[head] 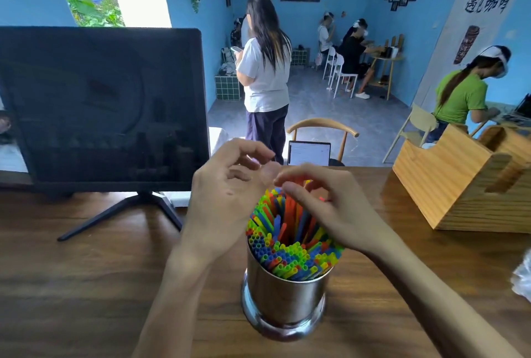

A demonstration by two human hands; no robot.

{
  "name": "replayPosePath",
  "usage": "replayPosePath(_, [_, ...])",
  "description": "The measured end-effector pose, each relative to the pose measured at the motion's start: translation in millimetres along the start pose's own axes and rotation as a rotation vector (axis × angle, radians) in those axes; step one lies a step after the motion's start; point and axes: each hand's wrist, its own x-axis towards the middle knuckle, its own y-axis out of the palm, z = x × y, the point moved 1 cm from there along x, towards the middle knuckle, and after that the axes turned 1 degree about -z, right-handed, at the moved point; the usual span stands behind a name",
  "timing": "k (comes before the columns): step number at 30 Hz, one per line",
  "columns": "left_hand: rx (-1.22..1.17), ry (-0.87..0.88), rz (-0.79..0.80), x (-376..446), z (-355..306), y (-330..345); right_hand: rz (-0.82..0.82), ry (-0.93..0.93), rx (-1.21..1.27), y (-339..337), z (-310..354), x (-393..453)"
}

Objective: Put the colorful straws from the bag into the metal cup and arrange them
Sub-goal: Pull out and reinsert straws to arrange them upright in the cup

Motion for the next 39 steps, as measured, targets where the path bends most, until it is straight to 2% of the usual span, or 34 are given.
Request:
replayPosePath(2, [0.046, 0.021, 0.018, 0, 4, 5, 0.069, 0.001, -0.12, -1, 0, 1])
replayPosePath(4, [0.074, 0.026, 0.077, 0, 9, 8, 0.23, 0.016, -0.185, -3, -1, 3])
replayPosePath(6, [0.058, 0.013, 0.186, 0, 14, 13, 0.391, 0.039, -0.167, -7, -2, 4])
replayPosePath(7, [0.045, -0.01, 0.258, -1, 16, 17, 0.415, 0.057, -0.107, -9, -2, 4])
replayPosePath(9, [0.053, -0.085, 0.397, -5, 22, 23, 0.324, 0.067, 0.034, -13, -2, 3])
replayPosePath(11, [0.105, -0.14, 0.485, -9, 29, 25, 0.191, 0.06, 0.15, -13, -1, 0])
replayPosePath(12, [0.137, -0.158, 0.516, -10, 32, 24, 0.178, 0.061, 0.181, -12, -2, -3])
replayPosePath(16, [0.212, -0.261, 0.625, -10, 35, 16, 0.383, 0.091, 0.138, -9, -16, -18])
replayPosePath(19, [0.197, -0.263, 0.636, -9, 33, 17, 0.445, 0.113, 0.099, -11, -22, -19])
replayPosePath(22, [0.172, -0.279, 0.634, -9, 32, 17, 0.361, 0.183, 0.368, -7, -21, -21])
replayPosePath(25, [0.134, -0.3, 0.619, -11, 31, 16, 0.166, 0.137, 0.41, -2, -21, -21])
replayPosePath(29, [0.11, -0.268, 0.497, -12, 29, 16, -0.035, 0.134, 0.487, -2, -23, -21])
replayPosePath(31, [0.095, -0.246, 0.5, -13, 29, 10, -0.038, 0.177, 0.536, -5, -24, -22])
replayPosePath(33, [0.043, -0.258, 0.608, -15, 29, 3, 0.061, 0.181, 0.491, -8, -26, -24])
replayPosePath(36, [0.103, -0.232, 0.763, -17, 27, -3, 0.172, 0.147, 0.412, -10, -29, -25])
replayPosePath(39, [0.082, -0.193, 0.681, -15, 24, -4, 0.096, 0.149, 0.432, -9, -27, -24])
